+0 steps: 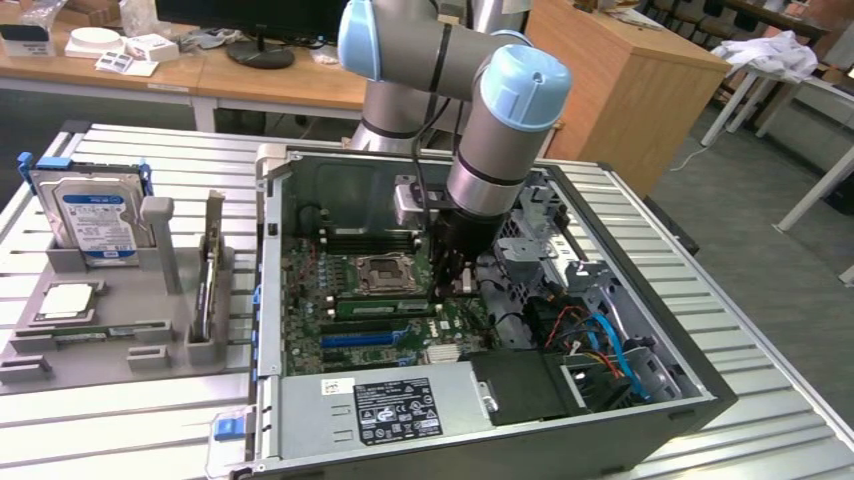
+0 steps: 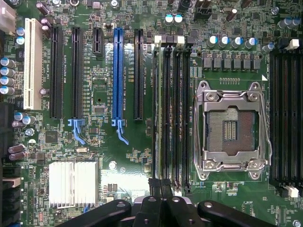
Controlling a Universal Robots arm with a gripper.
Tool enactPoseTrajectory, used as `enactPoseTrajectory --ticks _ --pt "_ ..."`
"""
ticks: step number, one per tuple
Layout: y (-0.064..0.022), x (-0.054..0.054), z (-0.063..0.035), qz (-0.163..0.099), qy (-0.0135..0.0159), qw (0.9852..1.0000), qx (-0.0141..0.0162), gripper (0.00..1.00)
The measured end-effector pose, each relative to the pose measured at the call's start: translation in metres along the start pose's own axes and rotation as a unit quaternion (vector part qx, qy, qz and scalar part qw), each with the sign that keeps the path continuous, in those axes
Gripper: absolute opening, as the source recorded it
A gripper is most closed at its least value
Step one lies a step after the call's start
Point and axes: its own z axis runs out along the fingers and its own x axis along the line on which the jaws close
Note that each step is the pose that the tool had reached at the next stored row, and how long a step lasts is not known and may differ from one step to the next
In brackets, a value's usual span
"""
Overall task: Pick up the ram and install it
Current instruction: 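Press down the ram until it locks into place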
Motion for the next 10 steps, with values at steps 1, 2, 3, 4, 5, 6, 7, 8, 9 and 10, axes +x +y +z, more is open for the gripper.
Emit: enactPoseTrajectory --ticks 1,2,3,4,5,6,7,8,9,10 --pt "0.0000 0.0000 0.0000 0.000 0.0000 1.0000 0.0000 0.11" --pt "0.0000 0.0000 0.0001 0.000 0.0000 1.0000 0.0000 0.11" --pt "0.0000 0.0000 0.0001 0.000 -0.0001 1.0000 0.0000 0.11" --pt "0.0000 0.0000 0.0003 0.000 -0.0001 1.0000 0.0000 0.11" --pt "-0.0001 0.0000 0.0010 0.000 -0.0002 1.0000 0.0001 0.11" --pt "-0.0001 0.0000 0.0010 0.000 -0.0001 1.0000 0.0000 0.11" --pt "-0.0001 0.0000 0.0010 0.000 -0.0001 1.0000 0.0000 0.11" --pt "0.0000 0.0000 0.0010 0.000 -0.0001 1.0000 0.0000 0.11" --pt "0.0000 0.0000 0.0010 0.000 -0.0001 1.0000 0.0000 0.11" --pt "0.0000 0.0000 0.0010 0.000 -0.0001 1.0000 0.0000 0.11"
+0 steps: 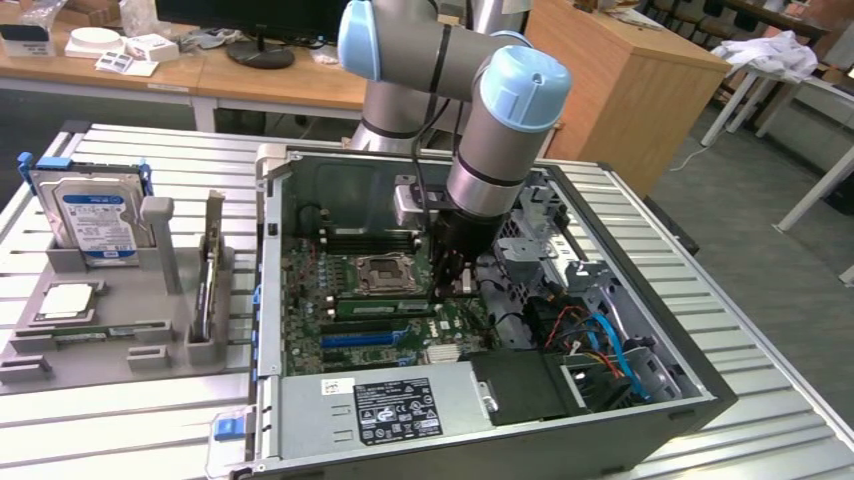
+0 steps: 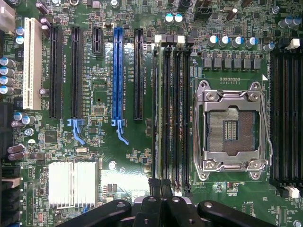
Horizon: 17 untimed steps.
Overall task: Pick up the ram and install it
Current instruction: 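Press down the ram until it locks into place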
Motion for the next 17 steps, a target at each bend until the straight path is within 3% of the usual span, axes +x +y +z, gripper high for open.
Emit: enactPoseTrajectory --ticks 17 --pt "0.0001 -0.0002 -0.0034 0.000 -0.0002 1.0000 0.0001 0.11"
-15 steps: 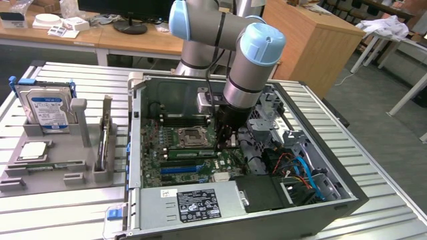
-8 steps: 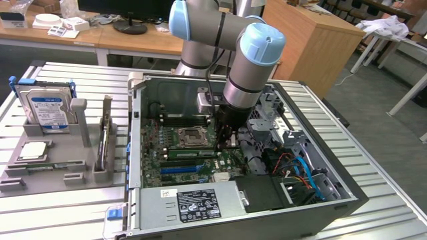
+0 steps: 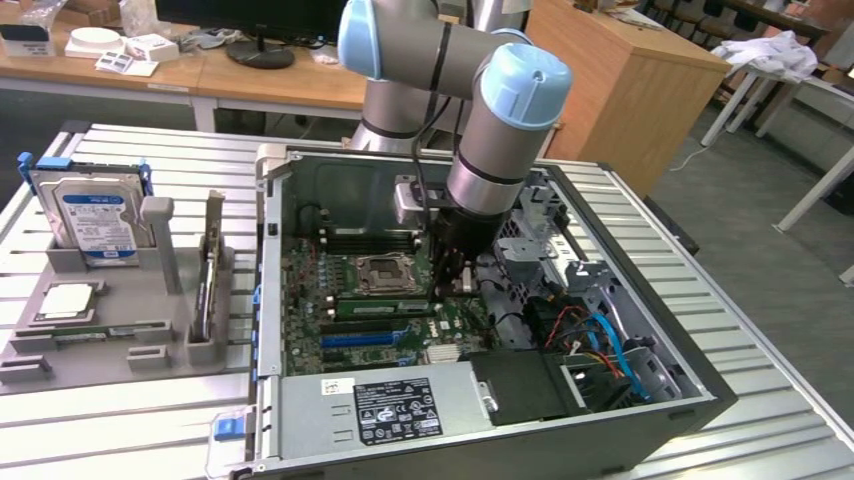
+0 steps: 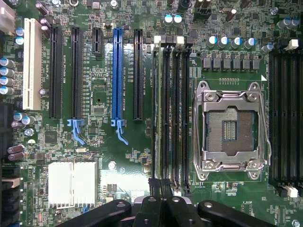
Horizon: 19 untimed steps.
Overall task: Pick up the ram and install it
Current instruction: 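Press down the ram until it locks into place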
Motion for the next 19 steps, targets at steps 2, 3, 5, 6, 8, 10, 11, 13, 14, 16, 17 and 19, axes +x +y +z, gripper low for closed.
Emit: enactPoseTrajectory --ticks 2,3,5,6,8,10,11,13,14,16,17,19 --pt "0.0001 0.000 -0.0033 0.000 0.0001 1.0000 0.0000 0.11" --pt "0.0001 0.000 -0.0049 0.000 0.0001 1.0000 0.0000 0.11" --pt "0.0002 0.000 -0.0083 0.000 0.0002 1.0000 0.0000 0.11" --pt "0.0003 0.000 -0.0099 0.000 0.0002 1.0000 -0.0001 0.11" --pt "0.0003 0.000 -0.0132 0.000 0.0002 1.0000 0.0000 0.11" --pt "0.0004 -0.001 -0.0166 0.000 0.0002 1.0000 0.0000 0.11" --pt "0.0005 -0.001 -0.0184 0.000 0.0002 1.0000 0.0000 0.11" --pt "0.0006 -0.001 -0.0217 0.000 0.0002 1.0000 0.0000 0.11" --pt "0.0006 -0.001 -0.0236 0.000 0.0002 1.0000 0.0000 0.11" --pt "0.0007 -0.001 -0.0270 0.000 0.0002 1.0000 -0.0001 0.11" --pt "0.0007 -0.001 -0.0284 0.000 0.0002 1.0000 0.0000 0.11" --pt "0.0008 -0.001 -0.0307 0.000 0.0002 1.0000 0.0000 0.11"
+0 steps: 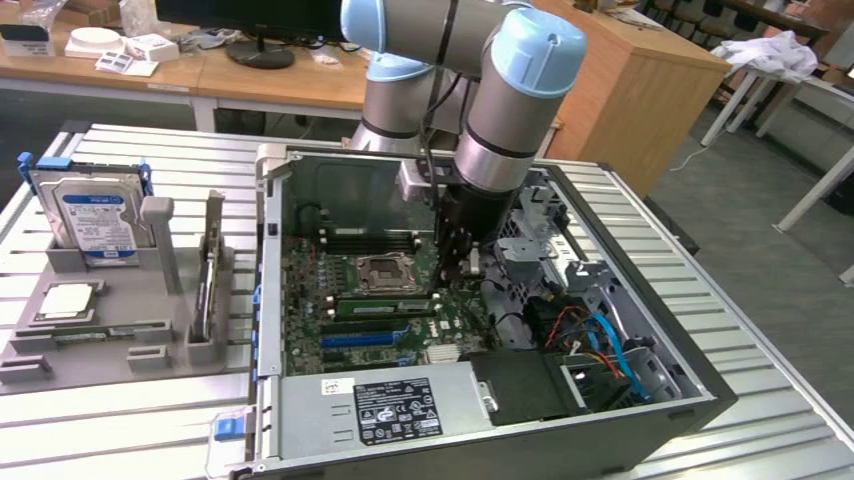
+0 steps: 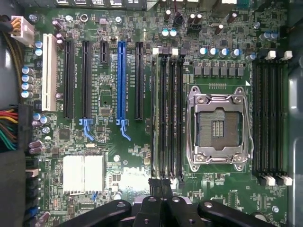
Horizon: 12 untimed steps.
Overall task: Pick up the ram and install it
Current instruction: 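Press down the ram until it locks into place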
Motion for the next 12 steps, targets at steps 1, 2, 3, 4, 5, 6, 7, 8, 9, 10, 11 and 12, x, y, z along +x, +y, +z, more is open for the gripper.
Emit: enactPoseTrajectory --ticks 1,2,3,4,5,6,7,8,9,10,11,12 --pt "0.0000 0.000 -0.0001 0.000 -0.0001 1.0000 0.0000 0.11" --pt "0.0000 0.000 -0.0001 0.000 -0.0001 1.0000 0.0000 0.11" --pt "0.0000 0.000 -0.0001 0.000 -0.0001 1.0000 0.0000 0.11" --pt "0.0000 0.000 -0.0001 0.000 -0.0001 1.0000 0.0000 0.11" --pt "0.0000 0.000 -0.0002 0.000 -0.0001 1.0000 0.0000 0.11" --pt "0.0005 0.000 -0.0002 0.000 -0.0001 1.0000 0.0001 0.11" --pt "0.0020 0.000 -0.0001 0.000 -0.0001 1.0000 0.0000 0.11" --pt "0.0044 0.000 -0.0001 0.000 0.0000 1.0000 0.0001 0.11" --pt "0.0069 0.000 0.0000 0.000 0.0000 1.0000 0.0002 0.11" --pt "0.0096 0.000 0.0000 0.000 0.0000 1.0000 0.0004 0.11" --pt "0.0125 0.000 0.0002 0.000 0.0000 1.0000 0.0006 0.11" --pt "0.0155 0.000 0.0003 0.000 -0.0001 1.0000 0.0008 0.11"
